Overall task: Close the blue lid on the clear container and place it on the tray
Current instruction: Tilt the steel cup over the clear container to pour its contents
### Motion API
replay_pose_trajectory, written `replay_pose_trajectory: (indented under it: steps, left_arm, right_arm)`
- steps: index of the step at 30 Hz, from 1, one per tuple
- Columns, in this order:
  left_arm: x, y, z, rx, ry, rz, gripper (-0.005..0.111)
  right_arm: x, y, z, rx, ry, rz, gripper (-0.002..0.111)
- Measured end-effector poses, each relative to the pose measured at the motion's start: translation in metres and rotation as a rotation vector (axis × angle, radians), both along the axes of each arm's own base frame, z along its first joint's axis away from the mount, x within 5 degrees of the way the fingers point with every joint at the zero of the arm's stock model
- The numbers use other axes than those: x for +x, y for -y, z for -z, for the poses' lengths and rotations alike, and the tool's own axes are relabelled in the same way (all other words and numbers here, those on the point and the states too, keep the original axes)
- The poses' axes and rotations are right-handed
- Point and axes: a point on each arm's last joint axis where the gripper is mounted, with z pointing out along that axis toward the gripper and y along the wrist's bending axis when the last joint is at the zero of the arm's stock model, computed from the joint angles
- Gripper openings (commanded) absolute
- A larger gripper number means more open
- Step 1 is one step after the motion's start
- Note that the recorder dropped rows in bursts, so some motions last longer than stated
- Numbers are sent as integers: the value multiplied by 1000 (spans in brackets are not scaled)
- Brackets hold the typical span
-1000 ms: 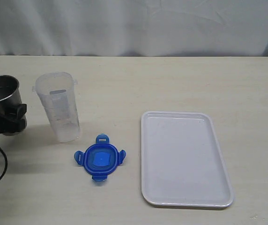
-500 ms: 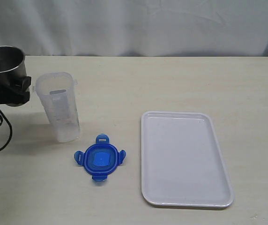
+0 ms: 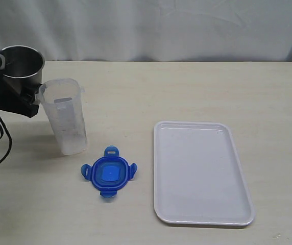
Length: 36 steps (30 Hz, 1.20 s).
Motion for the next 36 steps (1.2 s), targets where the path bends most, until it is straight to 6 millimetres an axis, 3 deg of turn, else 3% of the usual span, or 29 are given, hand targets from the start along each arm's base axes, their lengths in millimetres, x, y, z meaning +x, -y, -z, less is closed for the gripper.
replay_pose_trajectory:
  steps: [14, 36]
  left_arm:
    - [2, 4, -9, 198, 172, 119, 0]
    - [4, 2, -12, 353, 265, 150, 0]
  right_arm:
    - [0, 0, 0, 0, 0, 0, 4]
    - [0, 0, 0, 0, 0, 0, 4]
